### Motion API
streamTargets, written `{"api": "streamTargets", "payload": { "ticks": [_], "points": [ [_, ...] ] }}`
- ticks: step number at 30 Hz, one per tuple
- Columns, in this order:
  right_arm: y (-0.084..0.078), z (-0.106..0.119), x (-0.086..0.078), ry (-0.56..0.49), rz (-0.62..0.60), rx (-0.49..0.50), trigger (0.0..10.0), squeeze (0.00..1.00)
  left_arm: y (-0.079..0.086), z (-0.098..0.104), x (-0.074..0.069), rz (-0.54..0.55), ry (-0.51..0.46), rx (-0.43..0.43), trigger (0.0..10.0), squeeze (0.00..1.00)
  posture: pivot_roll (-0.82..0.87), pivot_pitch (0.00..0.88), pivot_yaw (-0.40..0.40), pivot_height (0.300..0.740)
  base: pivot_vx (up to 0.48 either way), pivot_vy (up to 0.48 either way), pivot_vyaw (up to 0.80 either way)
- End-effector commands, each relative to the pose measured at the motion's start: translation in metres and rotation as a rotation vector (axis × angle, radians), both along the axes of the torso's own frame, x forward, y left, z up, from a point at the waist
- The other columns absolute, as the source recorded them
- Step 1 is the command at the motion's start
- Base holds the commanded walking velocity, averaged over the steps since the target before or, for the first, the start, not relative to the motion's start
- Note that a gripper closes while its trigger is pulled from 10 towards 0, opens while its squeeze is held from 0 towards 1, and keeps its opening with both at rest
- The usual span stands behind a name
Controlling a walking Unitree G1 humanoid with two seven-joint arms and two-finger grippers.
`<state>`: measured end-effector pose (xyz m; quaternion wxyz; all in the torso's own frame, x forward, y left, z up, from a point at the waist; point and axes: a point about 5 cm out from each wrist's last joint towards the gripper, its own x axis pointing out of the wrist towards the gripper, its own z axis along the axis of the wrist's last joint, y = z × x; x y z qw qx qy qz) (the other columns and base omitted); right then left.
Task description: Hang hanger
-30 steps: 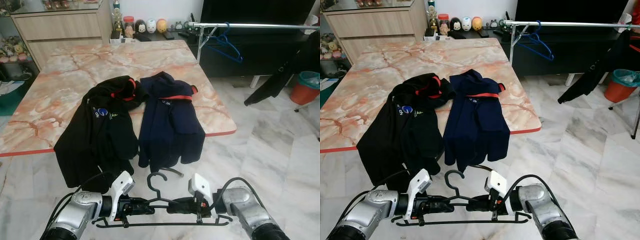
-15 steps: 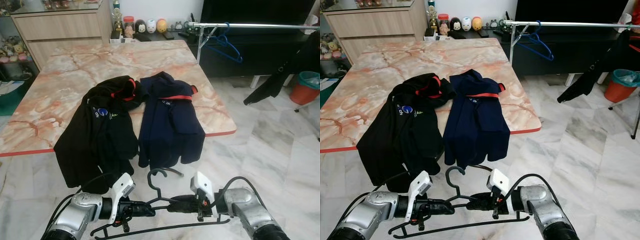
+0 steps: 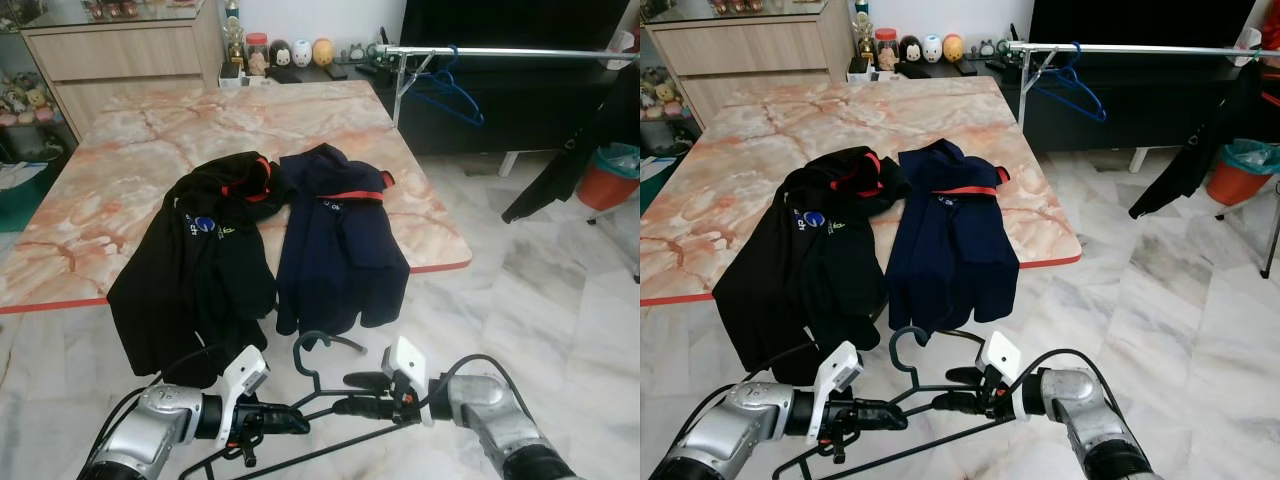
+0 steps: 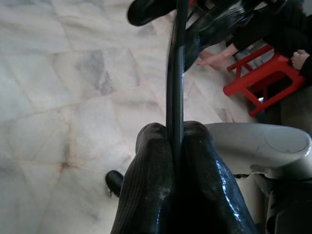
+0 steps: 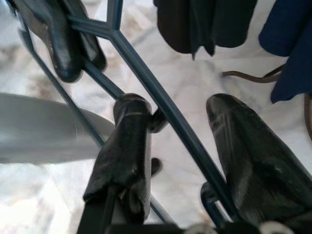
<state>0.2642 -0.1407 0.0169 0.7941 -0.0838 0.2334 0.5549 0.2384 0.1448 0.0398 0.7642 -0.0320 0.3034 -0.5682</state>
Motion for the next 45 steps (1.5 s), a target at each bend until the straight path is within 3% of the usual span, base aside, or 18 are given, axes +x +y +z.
{"api": "streamTargets", "payload": {
  "ticks": [1, 7, 11, 13, 14, 15, 16, 21, 26, 36, 42, 45],
  "points": [
    [-0.028, -0.010, 0.001, -0.010, -0.129, -0.146, 10.0, 0.00, 0.014, 0.005, 0.000, 0.012, -0.010, 0.015, 0.0, 0.00, 0.10, 0.000, -0.031, 0.740, 0.000, 0.000, 0.00],
    [-0.034, -0.003, 0.018, -0.127, -0.310, -0.160, 10.0, 0.00, 0.019, 0.000, -0.008, -0.018, 0.014, 0.048, 0.0, 0.00, 0.09, 0.000, -0.029, 0.740, 0.000, 0.000, 0.00],
    [-0.035, 0.001, 0.022, -0.139, -0.335, -0.141, 10.0, 0.00, 0.021, -0.003, -0.012, -0.038, 0.024, 0.062, 0.0, 0.00, 0.09, 0.000, -0.029, 0.740, 0.000, 0.000, 0.00],
    [-0.034, 0.004, 0.024, -0.130, -0.353, -0.087, 10.0, 0.00, 0.022, -0.005, -0.015, -0.060, 0.029, 0.077, 0.0, 0.00, 0.09, 0.000, -0.030, 0.740, 0.000, 0.000, 0.00],
    [-0.032, 0.006, 0.024, -0.106, -0.353, -0.036, 10.0, 0.86, 0.023, -0.006, -0.016, -0.068, 0.035, 0.079, 0.0, 0.00, 0.09, 0.000, -0.030, 0.740, 0.000, 0.000, 0.00],
    [-0.031, 0.007, 0.025, -0.090, -0.352, -0.001, 10.0, 0.86, 0.023, -0.006, -0.017, -0.073, 0.039, 0.079, 0.0, 0.00, 0.09, 0.000, -0.030, 0.740, 0.000, 0.000, 0.00],
    [-0.030, 0.008, 0.025, -0.081, -0.350, 0.019, 10.0, 1.00, 0.023, -0.006, -0.018, -0.075, 0.042, 0.078, 0.0, 0.00, 0.09, 0.000, -0.030, 0.740, 0.000, 0.000, 0.00],
    [-0.020, 0.008, 0.016, 0.007, -0.224, 0.120, 10.0, 1.00, 0.022, -0.007, -0.020, -0.083, 0.050, 0.070, 0.0, 0.00, 0.10, 0.000, -0.032, 0.740, 0.000, 0.000, 0.00],
    [-0.017, 0.003, 0.003, 0.094, -0.104, 0.146, 10.0, 1.00, 0.021, -0.007, -0.022, -0.096, 0.054, 0.065, 0.0, 0.00, 0.10, 0.000, -0.034, 0.740, 0.000, 0.000, 0.00],
    [-0.026, 0.010, 0.004, 0.149, -0.098, 0.220, 10.0, 1.00, 0.027, -0.009, -0.031, -0.148, 0.074, 0.064, 0.0, 0.00, 0.09, 0.000, -0.034, 0.740, 0.000, 0.000, 0.00],
    [-0.033, 0.018, 0.007, 0.165, -0.102, 0.282, 10.0, 1.00, 0.035, -0.011, -0.035, -0.191, 0.075, 0.109, 0.0, 0.00, 0.09, 0.000, -0.036, 0.740, 0.000, 0.000, 0.00],
    [-0.035, 0.015, 0.006, 0.158, -0.104, 0.239, 10.0, 1.00, 0.038, -0.014, -0.035, -0.191, 0.070, 0.143, 0.0, 0.00, 0.09, 0.000, -0.035, 0.740, 0.000, 0.000, 0.00]
  ]
}}
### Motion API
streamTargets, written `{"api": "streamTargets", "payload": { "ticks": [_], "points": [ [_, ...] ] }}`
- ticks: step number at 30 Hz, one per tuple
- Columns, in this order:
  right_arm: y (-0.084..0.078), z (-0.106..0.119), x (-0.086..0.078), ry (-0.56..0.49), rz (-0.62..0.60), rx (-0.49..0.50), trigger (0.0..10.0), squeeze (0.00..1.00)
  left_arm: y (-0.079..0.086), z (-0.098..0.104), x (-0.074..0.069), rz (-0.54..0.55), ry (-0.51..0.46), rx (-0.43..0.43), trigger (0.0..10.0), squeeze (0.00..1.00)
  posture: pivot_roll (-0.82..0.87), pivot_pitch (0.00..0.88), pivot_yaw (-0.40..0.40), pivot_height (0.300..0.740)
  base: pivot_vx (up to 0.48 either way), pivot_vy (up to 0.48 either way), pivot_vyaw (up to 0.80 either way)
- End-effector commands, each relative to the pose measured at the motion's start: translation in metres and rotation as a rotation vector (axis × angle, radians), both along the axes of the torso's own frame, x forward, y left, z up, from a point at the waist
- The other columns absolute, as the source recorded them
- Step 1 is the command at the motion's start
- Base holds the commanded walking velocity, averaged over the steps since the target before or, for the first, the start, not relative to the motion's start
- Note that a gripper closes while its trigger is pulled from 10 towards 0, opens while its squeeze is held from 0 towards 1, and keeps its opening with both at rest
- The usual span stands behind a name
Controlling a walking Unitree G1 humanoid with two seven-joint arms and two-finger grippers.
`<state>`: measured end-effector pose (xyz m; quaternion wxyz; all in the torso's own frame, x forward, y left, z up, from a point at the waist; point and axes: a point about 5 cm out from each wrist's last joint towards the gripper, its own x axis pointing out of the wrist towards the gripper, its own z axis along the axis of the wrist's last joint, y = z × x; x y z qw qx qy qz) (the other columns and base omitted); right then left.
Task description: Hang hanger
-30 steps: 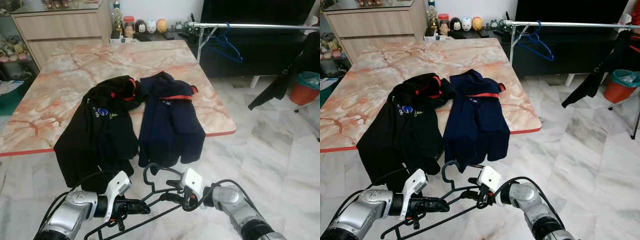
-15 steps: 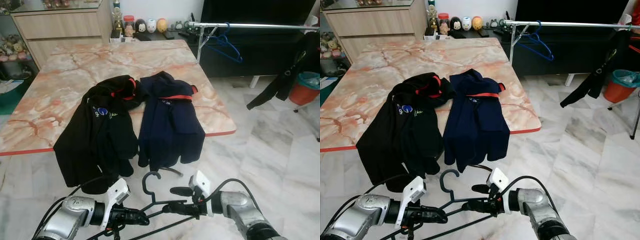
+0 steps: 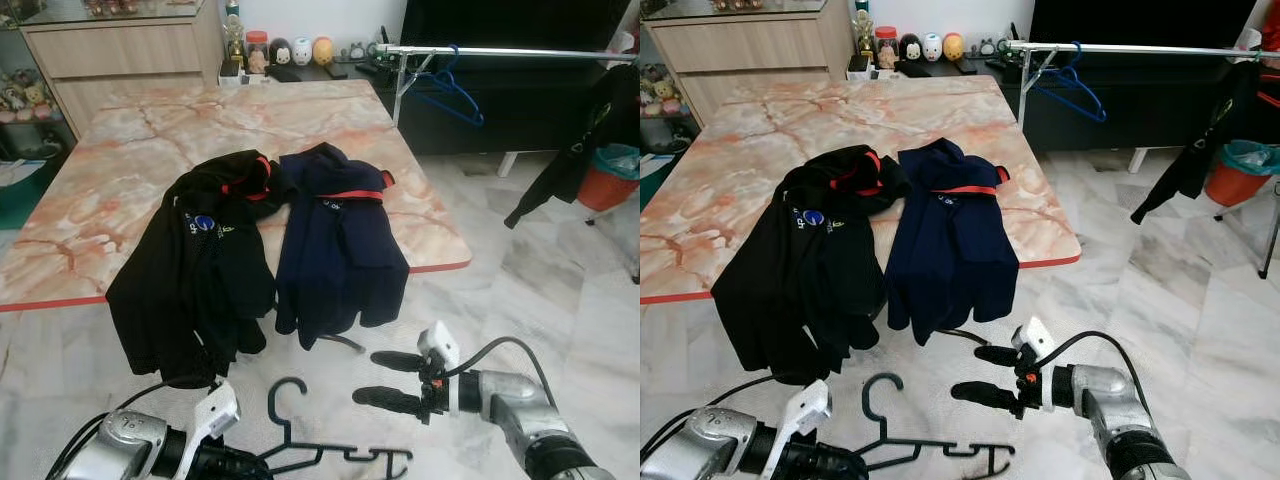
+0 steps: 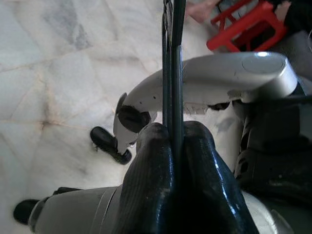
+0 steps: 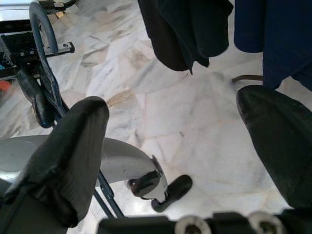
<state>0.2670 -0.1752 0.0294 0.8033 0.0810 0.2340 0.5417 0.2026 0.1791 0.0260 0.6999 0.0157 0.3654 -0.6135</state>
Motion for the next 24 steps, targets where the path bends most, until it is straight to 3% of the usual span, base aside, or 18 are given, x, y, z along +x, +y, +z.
{"api": "streamTargets", "payload": {
  "ticks": [1, 3, 4, 5, 6, 10, 11, 14, 20, 22, 24],
  "points": [
    [-0.002, 0.001, 0.004, -0.042, -0.013, -0.054, 10.0, 1.00, 0.005, -0.001, 0.003, -0.006, -0.024, 0.051, 0.0, 0.00, 0.09, 0.000, -0.035, 0.740, 0.000, 0.000, 0.00],
    [-0.004, -0.001, 0.006, -0.070, -0.049, -0.108, 10.0, 1.00, 0.007, -0.004, 0.007, 0.019, -0.057, 0.088, 0.0, 0.00, 0.09, 0.000, -0.035, 0.740, 0.000, 0.000, 0.00],
    [-0.008, -0.007, 0.009, -0.087, -0.114, -0.225, 10.0, 0.00, 0.010, -0.010, 0.013, 0.066, -0.102, 0.148, 1.6, 0.00, 0.09, 0.000, -0.035, 0.740, 0.000, 0.000, 0.00],
    [-0.009, -0.010, 0.009, -0.094, -0.135, -0.265, 10.0, 0.00, 0.012, -0.011, 0.014, 0.077, -0.116, 0.167, 1.6, 0.00, 0.09, 0.000, -0.035, 0.740, 0.000, 0.000, 0.00],
    [-0.011, -0.014, 0.010, -0.098, -0.174, -0.326, 10.0, 0.00, 0.015, -0.016, 0.019, 0.120, -0.152, 0.224, 10.0, 0.00, 0.09, 0.000, -0.035, 0.740, 0.000, 0.000, 0.00],
    [-0.018, -0.031, 0.008, -0.062, -0.296, -0.525, 10.0, 0.00, 0.028, -0.030, 0.027, 0.225, -0.227, 0.388, 10.0, 0.00, 0.09, 0.000, -0.035, 0.740, 0.000, 0.000, 0.00],
    [-0.017, -0.040, 0.003, -0.034, -0.340, -0.572, 10.0, 0.00, 0.033, -0.037, 0.027, 0.301, -0.227, 0.426, 10.0, 0.00, 0.09, 0.000, -0.035, 0.740, 0.000, 0.000, 0.00],
    [-0.016, -0.047, -0.002, -0.006, -0.395, -0.595, 10.0, 0.00, 0.036, -0.045, 0.024, 0.374, -0.202, 0.444, 10.0, 0.00, 0.09, 0.000, -0.031, 0.740, 0.000, 0.000, 0.00],
    [-0.010, -0.072, -0.022, 0.098, -0.595, -0.644, 10.0, 0.00, 0.048, -0.073, 0.003, 0.529, -0.179, 0.580, 10.0, 0.00, 0.09, 0.000, -0.029, 0.740, 0.000, 0.000, 0.00],
    [-0.004, -0.083, -0.036, 0.183, -0.694, -0.563, 10.0, 0.00, 0.057, -0.085, -0.007, 0.690, -0.160, 0.662, 10.0, 0.00, 0.09, 0.000, -0.025, 0.740, 0.000, 0.000, 0.00],
    [-0.004, -0.095, -0.053, 0.246, -0.761, -0.574, 10.0, 0.00, 0.065, -0.093, -0.019, 0.863, -0.123, 0.723, 10.0, 0.00, 0.08, 0.000, -0.024, 0.740, 0.000, 0.000, 0.00]
  ]
}}
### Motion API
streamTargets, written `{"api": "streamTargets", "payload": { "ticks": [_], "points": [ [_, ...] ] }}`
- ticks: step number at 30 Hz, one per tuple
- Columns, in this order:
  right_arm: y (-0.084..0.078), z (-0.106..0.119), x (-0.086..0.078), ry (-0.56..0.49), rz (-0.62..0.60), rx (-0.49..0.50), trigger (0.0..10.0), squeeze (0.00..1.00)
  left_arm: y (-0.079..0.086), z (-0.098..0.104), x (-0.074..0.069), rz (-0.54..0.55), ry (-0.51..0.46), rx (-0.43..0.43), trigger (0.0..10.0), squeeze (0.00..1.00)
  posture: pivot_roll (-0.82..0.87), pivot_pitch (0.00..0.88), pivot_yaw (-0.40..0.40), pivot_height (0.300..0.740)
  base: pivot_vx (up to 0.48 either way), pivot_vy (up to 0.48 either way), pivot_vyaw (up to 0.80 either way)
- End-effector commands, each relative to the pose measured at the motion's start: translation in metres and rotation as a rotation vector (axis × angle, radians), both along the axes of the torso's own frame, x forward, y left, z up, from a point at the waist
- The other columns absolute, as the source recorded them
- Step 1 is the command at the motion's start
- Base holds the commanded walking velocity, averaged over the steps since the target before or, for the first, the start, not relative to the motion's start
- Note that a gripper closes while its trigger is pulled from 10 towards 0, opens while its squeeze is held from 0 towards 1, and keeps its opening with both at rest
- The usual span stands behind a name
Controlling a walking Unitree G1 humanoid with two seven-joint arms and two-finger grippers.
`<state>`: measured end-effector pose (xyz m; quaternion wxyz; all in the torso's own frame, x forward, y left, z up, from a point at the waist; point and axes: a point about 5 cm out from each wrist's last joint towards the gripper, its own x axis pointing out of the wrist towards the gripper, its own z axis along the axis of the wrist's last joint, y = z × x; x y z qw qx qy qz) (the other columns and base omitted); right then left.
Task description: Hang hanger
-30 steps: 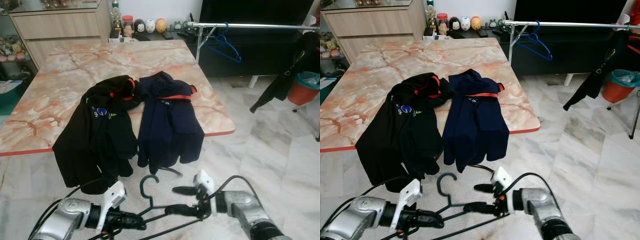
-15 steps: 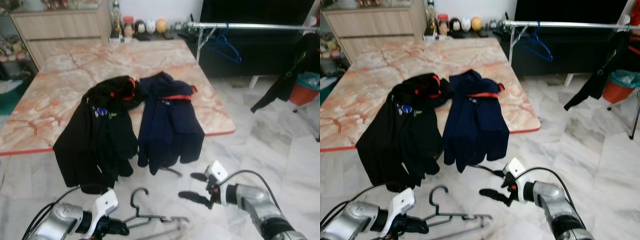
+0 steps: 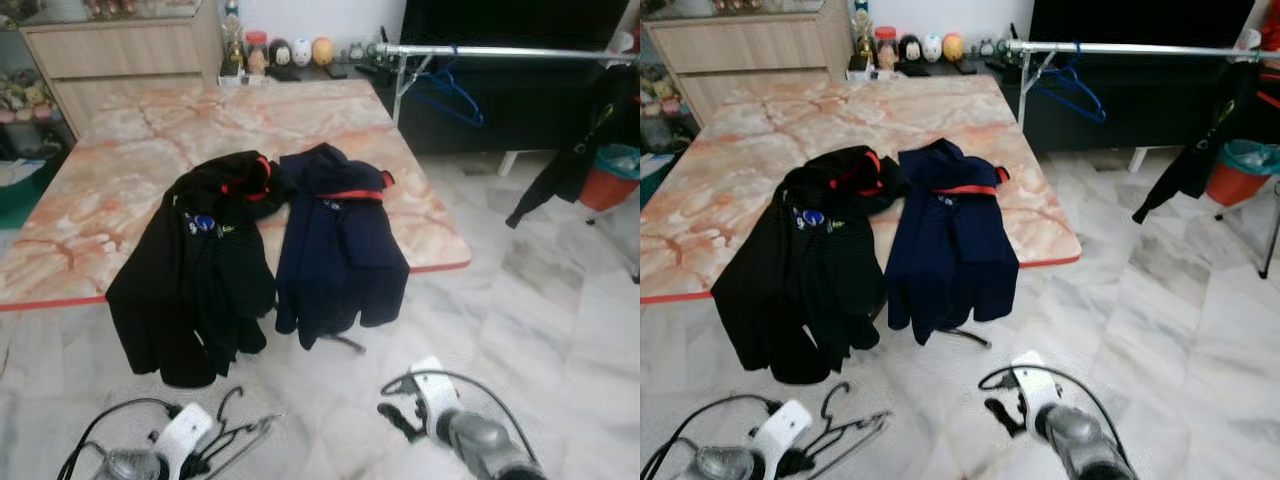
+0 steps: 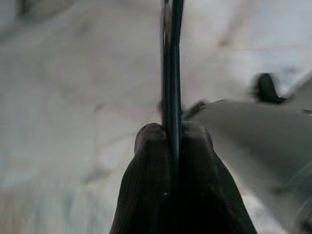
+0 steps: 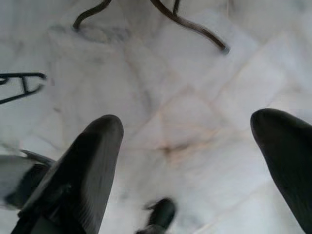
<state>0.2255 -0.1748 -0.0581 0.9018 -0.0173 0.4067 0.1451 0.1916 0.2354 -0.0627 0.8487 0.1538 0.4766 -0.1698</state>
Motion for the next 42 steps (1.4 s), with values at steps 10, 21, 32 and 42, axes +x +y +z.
{"api": "streamTargets", "payload": {
  "ticks": [10, 21, 32, 42],
  "points": [
    [-0.019, -0.028, -0.051, 0.135, -0.349, -0.035, 10.0, 0.00, 0.019, -0.014, -0.028, 0.460, -0.049, 0.025, 10.0, 0.00, 0.07, 0.000, -0.019, 0.740, 0.000, 0.000, 0.00],
    [-0.028, -0.030, -0.058, 0.136, -0.386, -0.077, 10.0, 0.00, 0.009, -0.023, -0.039, 0.441, 0.004, 0.033, 10.0, 0.00, 0.03, 0.000, -0.015, 0.740, 0.000, -0.080, 0.00],
    [-0.019, -0.036, -0.069, 0.149, -0.381, -0.041, 10.0, 0.00, -0.004, -0.024, -0.032, 0.423, 0.008, 0.008, 10.0, 0.00, -0.01, 0.000, 0.015, 0.740, 0.000, -0.480, 0.00],
    [-0.013, -0.038, -0.074, 0.159, -0.363, -0.025, 10.0, 0.00, -0.010, -0.022, -0.025, 0.374, 0.014, -0.002, 10.0, 0.00, -0.05, 0.000, 0.049, 0.740, 0.000, -0.478, 0.25]
  ]
}}
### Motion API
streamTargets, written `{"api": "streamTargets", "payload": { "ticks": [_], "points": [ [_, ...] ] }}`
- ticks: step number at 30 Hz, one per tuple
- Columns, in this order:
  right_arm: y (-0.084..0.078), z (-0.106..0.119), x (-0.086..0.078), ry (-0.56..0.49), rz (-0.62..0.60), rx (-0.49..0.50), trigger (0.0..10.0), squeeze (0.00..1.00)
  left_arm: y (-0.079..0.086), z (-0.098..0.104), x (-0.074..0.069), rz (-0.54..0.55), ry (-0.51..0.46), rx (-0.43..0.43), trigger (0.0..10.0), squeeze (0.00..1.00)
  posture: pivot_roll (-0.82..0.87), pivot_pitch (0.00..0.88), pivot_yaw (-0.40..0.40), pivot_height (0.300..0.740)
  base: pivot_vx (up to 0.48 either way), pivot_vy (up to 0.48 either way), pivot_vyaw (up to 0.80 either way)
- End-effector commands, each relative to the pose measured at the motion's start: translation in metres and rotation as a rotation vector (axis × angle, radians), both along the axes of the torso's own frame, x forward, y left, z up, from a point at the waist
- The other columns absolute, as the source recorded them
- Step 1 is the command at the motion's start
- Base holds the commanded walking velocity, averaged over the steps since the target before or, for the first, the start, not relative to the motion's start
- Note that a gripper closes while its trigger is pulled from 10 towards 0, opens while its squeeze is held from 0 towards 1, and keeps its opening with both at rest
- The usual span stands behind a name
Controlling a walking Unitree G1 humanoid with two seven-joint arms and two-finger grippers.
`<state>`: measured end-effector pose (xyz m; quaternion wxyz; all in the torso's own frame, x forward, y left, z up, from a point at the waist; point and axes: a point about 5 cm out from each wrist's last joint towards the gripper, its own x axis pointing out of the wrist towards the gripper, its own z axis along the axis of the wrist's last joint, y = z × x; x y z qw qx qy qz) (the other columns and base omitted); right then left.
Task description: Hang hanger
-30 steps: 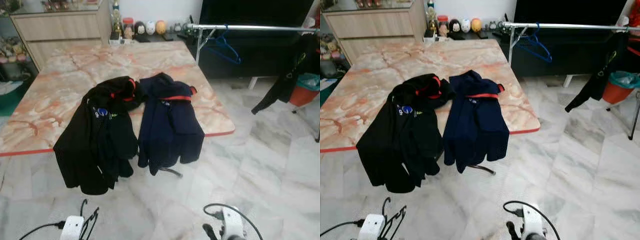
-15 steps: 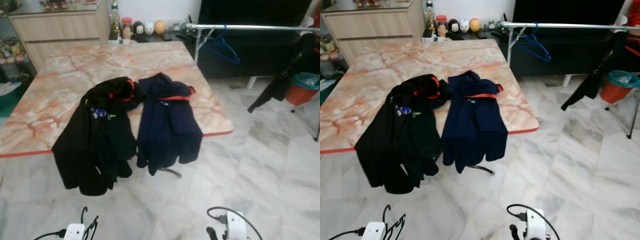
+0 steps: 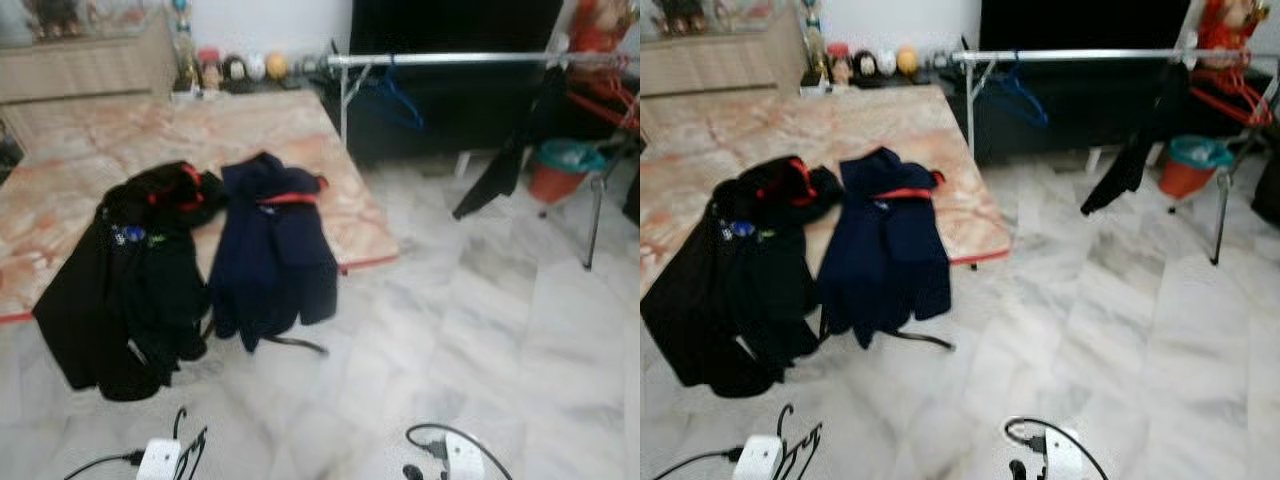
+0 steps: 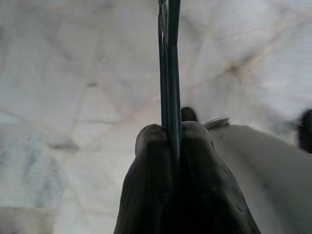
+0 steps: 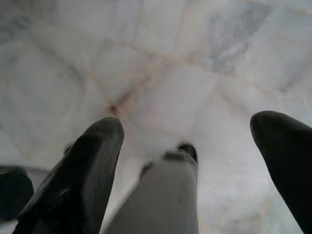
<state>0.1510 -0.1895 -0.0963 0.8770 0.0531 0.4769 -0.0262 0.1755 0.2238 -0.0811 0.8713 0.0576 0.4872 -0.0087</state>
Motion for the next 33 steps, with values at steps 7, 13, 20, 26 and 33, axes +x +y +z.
{"api": "streamTargets", "payload": {
  "ticks": [7, 13, 20, 26, 33],
  "points": [
    [0.001, -0.003, -0.008, 0.011, -0.024, 0.011, 10.0, 0.00, -0.001, -0.004, -0.008, -0.038, 0.045, 0.009, 10.0, 0.00, -0.07, 0.000, 0.066, 0.740, 0.000, -0.472, 0.54],
    [-0.003, -0.004, -0.013, 0.017, -0.069, 0.018, 10.0, 0.00, -0.005, -0.001, 0.000, -0.052, 0.031, 0.001, 10.0, 0.00, -0.08, 0.000, 0.073, 0.740, 0.000, -0.474, 0.00],
    [-0.003, -0.004, -0.013, 0.008, -0.076, 0.016, 10.0, 0.00, -0.003, 0.000, 0.003, -0.056, 0.025, 0.007, 10.0, 0.00, -0.05, 0.000, 0.059, 0.740, 0.000, -0.472, 0.00],
    [-0.001, -0.005, -0.016, 0.006, -0.045, 0.005, 10.0, 0.00, 0.001, -0.002, -0.005, -0.030, 0.034, 0.011, 10.0, 0.00, 0.03, 0.000, 0.024, 0.740, 0.000, -0.472, 0.00],
    [-0.002, -0.003, -0.016, -0.042, -0.064, 0.014, 10.0, 0.00, -0.003, -0.008, -0.017, -0.052, 0.071, 0.003, 10.0, 0.00, -0.02, 0.000, 0.039, 0.740, 0.000, -0.472, 0.00]
  ]
}}
